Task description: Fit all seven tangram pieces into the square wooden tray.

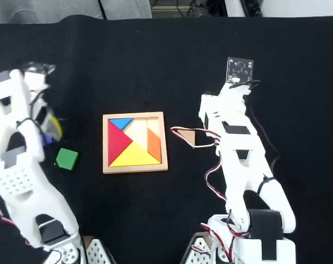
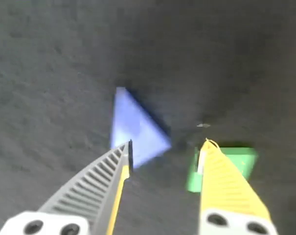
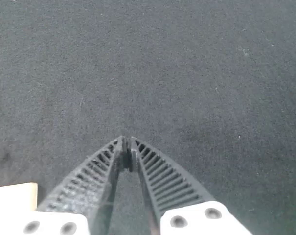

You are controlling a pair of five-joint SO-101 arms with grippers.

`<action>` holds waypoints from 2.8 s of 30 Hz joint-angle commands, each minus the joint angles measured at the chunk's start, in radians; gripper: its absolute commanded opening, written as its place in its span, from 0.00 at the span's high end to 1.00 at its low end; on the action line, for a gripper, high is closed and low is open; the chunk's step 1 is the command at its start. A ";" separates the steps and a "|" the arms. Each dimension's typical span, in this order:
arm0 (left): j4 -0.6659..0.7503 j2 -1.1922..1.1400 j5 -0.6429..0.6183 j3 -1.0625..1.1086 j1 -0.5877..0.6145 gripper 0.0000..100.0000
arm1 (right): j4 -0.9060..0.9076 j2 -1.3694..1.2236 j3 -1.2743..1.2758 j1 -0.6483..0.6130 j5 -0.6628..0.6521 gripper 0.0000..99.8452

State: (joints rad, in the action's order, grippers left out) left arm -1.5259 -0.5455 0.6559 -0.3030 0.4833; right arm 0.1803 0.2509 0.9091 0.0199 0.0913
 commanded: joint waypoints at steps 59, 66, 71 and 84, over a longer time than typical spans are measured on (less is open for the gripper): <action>0.456 0.121 0.227 0.348 0.087 0.65 | -0.017 0.047 -0.007 -0.034 -0.054 0.99; 0.373 0.117 0.258 0.275 0.105 0.65 | -0.017 0.047 -0.007 -0.034 -0.054 0.99; 0.359 0.110 0.256 0.266 0.102 0.65 | -0.018 0.047 -0.007 -0.034 -0.054 0.99; 0.362 0.107 0.239 0.271 0.084 0.65 | -0.018 0.047 -0.007 -0.034 -0.054 0.99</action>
State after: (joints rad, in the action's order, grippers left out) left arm -1.1592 -0.4457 0.9060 0.0084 0.5785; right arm 0.1803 0.2509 0.9091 0.0015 0.0483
